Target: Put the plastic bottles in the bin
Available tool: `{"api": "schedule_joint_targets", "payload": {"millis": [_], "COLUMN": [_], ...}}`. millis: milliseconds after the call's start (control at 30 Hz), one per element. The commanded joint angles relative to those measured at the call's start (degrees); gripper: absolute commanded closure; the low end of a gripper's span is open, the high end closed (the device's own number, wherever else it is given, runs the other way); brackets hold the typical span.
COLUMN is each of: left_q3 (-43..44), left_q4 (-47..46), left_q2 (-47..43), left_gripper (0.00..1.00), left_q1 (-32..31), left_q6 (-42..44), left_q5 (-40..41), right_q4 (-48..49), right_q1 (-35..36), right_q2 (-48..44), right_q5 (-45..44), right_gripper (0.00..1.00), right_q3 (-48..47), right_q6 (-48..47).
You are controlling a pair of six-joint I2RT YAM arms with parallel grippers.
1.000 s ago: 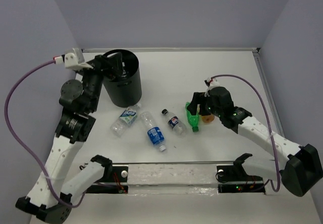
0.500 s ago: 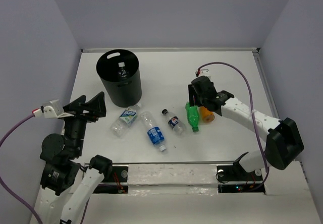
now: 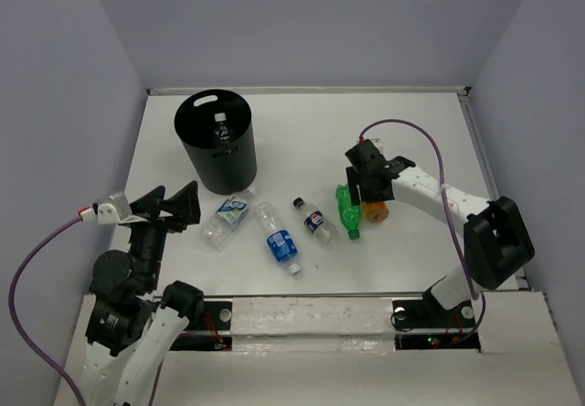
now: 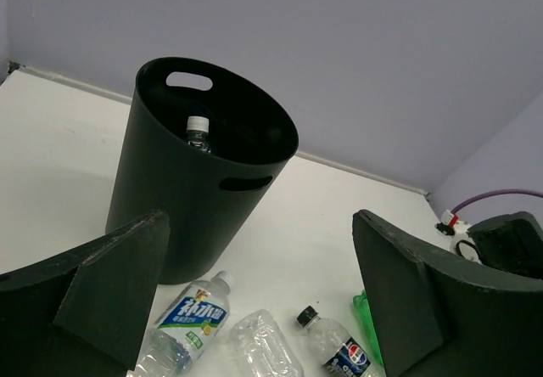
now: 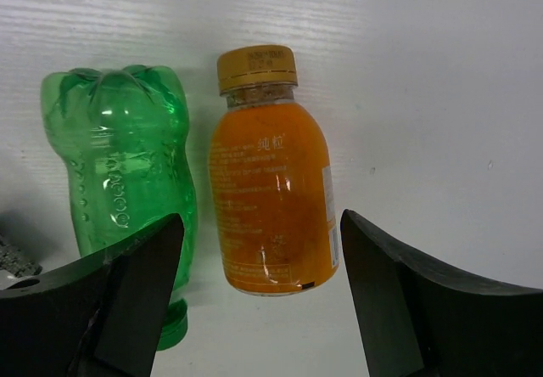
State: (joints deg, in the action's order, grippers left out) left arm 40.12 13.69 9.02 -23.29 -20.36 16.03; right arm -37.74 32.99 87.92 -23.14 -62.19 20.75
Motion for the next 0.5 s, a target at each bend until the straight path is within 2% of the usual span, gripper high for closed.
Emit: {"api": "schedule_joint_targets", "payload": {"millis": [0,333,467], "left_q3": [0.2,0.0,-0.2], "left_q4": [-2.1,-2.2,-2.4], "left_q2": [-2.1,-2.9,-2.6], "left_gripper": [0.01,0.01,0.01], "left_q1": [-1.8,-2.6,-2.6], "left_q6": [1.6,1.7,1.7], "left_q5": [1.7,1.6,1.6], "right_q4": [-4.1,-1.8,0.4], "right_q1": [-1.2,-4.9,-6.0], "right_q2": [2.0,7.8,8.2], "right_q5": [-0.2,2.4,1.8], "right_gripper": [0.20,0.20,0.25], "right_q3": [-3.1,-2.8,-2.5], "right_q6": [0.5,-0.7,-1.5]}}
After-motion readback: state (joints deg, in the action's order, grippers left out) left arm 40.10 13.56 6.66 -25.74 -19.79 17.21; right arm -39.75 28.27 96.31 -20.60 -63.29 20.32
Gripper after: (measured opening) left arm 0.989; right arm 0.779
